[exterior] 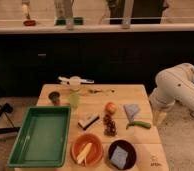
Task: Stack cups on top of each other
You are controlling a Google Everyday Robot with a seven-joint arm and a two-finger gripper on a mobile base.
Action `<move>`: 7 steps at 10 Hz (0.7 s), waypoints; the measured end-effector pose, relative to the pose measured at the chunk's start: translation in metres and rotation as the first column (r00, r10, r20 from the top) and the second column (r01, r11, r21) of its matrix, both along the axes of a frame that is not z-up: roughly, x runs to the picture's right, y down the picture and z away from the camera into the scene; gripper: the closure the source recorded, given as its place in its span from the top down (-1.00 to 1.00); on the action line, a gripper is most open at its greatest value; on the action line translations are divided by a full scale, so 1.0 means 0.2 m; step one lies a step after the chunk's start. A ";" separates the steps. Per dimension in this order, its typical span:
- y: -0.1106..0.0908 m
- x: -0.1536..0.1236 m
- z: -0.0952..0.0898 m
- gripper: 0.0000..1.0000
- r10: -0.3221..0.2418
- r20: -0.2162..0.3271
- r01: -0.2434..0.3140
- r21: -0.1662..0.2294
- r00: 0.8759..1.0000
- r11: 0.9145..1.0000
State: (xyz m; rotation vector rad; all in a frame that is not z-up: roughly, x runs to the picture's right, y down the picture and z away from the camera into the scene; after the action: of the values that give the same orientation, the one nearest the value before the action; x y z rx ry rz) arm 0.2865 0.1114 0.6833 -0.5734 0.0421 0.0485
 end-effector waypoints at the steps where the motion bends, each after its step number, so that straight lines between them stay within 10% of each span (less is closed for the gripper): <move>1: 0.00 0.00 0.00 0.60 0.000 0.000 0.000 0.000 1.000 1.000; 5: -0.01 -0.01 0.00 0.60 -0.022 0.023 0.022 0.000 0.999 1.000; 7: -0.08 -0.10 0.04 0.60 -0.148 0.123 0.148 0.006 0.981 0.989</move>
State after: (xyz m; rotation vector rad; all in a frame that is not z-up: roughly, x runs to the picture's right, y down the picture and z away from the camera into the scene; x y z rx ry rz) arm 0.2664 0.0959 0.6917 -0.5739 -0.0349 -0.1315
